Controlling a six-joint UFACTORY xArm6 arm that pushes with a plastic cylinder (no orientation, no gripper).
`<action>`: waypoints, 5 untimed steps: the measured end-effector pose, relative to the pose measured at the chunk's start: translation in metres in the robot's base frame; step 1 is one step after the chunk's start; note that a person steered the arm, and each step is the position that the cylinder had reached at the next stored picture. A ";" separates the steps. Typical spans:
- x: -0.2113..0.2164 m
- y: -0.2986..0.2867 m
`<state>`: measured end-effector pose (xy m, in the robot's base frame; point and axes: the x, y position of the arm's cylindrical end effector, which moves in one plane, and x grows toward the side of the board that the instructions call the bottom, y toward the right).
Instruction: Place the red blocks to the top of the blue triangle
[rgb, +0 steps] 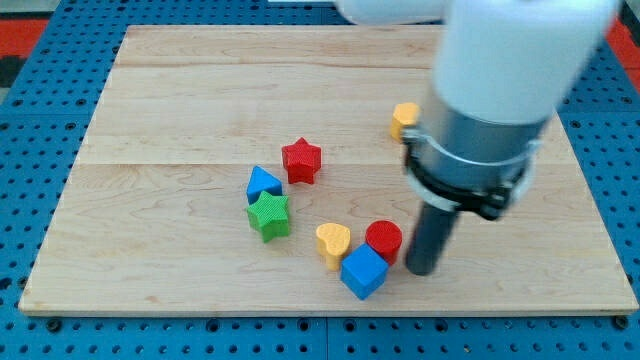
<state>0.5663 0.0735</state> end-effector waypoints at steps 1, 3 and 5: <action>-0.020 -0.055; -0.088 -0.093; -0.146 -0.095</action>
